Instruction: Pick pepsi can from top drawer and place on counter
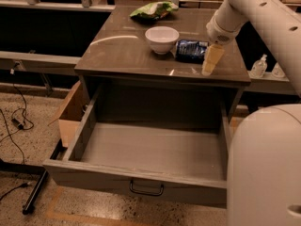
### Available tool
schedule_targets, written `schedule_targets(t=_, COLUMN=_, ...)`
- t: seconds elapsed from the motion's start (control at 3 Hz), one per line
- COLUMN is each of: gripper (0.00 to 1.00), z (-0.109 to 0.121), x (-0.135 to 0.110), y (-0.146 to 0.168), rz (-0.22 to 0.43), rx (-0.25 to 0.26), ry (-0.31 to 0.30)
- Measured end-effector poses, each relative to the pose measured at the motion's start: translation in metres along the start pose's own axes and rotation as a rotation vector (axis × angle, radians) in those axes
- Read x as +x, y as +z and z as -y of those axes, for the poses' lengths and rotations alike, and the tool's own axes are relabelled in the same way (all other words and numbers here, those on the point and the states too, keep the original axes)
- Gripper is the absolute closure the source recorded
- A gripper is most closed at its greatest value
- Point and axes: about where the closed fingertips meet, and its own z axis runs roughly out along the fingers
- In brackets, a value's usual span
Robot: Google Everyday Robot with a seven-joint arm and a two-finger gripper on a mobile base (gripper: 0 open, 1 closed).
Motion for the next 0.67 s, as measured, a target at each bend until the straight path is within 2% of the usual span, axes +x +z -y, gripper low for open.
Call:
schedule_targets(t=0.33, gripper=0.00, z=-0.0007, x=0.0440, y=-0.0193, rz=-0.048, rx=0.029, ry=0.064)
schedule_targets(t=0.67, gripper=0.00, z=-0.0011, x=0.0457, y=-0.0194, rz=-0.049, rx=0.029, ry=0.066)
